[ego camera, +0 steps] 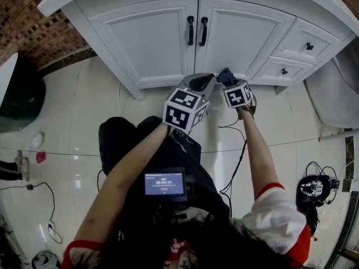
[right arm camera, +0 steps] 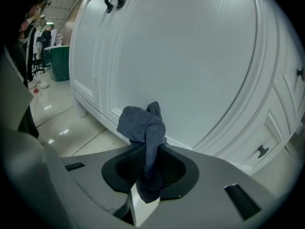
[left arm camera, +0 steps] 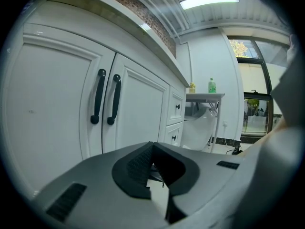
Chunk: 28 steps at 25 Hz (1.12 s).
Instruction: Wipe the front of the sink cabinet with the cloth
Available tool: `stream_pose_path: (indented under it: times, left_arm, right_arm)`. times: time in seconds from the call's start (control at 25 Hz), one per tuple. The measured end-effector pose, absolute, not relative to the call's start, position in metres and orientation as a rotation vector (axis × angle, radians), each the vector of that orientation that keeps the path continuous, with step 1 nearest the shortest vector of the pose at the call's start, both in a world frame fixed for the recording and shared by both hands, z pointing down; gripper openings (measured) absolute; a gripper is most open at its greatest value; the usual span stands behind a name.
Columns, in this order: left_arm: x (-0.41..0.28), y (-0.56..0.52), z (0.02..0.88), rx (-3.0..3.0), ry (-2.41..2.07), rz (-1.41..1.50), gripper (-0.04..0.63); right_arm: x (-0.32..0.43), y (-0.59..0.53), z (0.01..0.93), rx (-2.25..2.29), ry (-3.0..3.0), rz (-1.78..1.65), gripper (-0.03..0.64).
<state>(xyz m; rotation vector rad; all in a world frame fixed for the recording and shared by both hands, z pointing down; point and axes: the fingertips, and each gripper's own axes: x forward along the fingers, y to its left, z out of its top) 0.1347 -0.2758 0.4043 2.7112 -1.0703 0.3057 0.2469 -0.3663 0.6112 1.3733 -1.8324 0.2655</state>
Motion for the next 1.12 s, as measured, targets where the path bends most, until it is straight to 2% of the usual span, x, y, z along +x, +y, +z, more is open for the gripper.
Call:
stream_pose_path:
  times: [0.72, 0.88, 1.12]
  left_arm:
    - [0.139, -0.267, 0.375, 2.753, -1.087, 0.234, 0.035]
    - [0.137, -0.266, 0.370, 2.756, -1.093, 0.223, 0.035]
    - [0.133, -0.266, 0.366, 2.758, -1.096, 0.220, 0.035]
  right_arm:
    - [0.310, -0.367, 0.241, 1.705, -2.042, -0.382, 0.084]
    - [0.317, -0.371, 0.211, 1.737, -2.020, -0.439, 0.084]
    - [0.318, -0.373, 0.238, 1.735, -2.007, -0.383, 0.084]
